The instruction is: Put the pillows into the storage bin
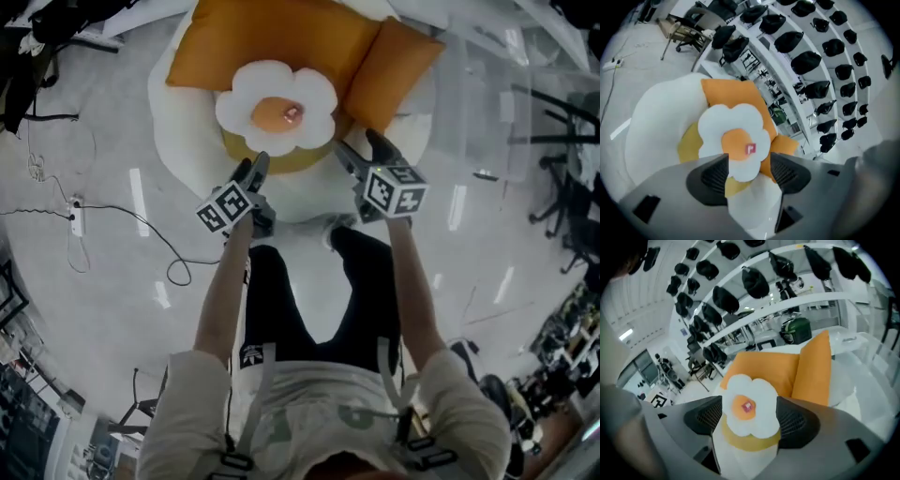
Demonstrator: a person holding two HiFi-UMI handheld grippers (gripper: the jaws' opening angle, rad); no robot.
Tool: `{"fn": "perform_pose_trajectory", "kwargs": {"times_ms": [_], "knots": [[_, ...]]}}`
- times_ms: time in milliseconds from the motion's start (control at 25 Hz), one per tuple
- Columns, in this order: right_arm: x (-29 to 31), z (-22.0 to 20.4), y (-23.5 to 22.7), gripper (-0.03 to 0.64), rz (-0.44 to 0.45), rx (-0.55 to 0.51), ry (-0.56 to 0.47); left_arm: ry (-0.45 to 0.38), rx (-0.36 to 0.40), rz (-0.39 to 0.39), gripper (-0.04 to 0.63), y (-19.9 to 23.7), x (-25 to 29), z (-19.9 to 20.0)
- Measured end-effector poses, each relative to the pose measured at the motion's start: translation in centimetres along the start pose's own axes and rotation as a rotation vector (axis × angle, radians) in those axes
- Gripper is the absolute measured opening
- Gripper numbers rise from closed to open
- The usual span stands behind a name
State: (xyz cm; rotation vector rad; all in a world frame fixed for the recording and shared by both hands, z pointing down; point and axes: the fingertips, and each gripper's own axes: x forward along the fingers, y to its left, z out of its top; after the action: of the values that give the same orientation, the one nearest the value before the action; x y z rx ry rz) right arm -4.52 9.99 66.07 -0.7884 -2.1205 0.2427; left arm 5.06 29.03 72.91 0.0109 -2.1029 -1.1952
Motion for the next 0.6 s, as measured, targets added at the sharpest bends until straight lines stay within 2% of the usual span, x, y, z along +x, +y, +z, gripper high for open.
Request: {"fn": "perform_pose_trajectory", "kwargs": {"times_ms": [120,200,320,400,520,600], "knots": [[6.8,-5.0,-3.7,0.324,0.037,-0.076,0.117,0.099,0.001,0.002,0.272,5.6,4.5,-4.1],[10.3,-7.7,-5.9,0.324,0.072,-0.068,0.176,0.114,-0.034,0.023,0.284,9.2,6.7,-5.7],[14.5,-10.7,-8.4,0.324,0.132,-0.023,0.234,0.052,-0.109,0.046,0.291,13.1,9.6,-5.6],[16.2,-12.7,-9.3,0.324,0.185,0.011,0.266,0.030,-0.121,0.031,0.291,14.2,11.1,-5.5],[18.2,-14.7,-9.3,0.323,0.242,0.008,0.300,0.029,-0.121,-0.040,0.290,14.8,12.1,-5.5],[18.9,-15.0,-8.8,0.322,0.270,0.040,0.292,0.001,-0.168,-0.101,0.290,14.6,11.9,-5.3]]}}
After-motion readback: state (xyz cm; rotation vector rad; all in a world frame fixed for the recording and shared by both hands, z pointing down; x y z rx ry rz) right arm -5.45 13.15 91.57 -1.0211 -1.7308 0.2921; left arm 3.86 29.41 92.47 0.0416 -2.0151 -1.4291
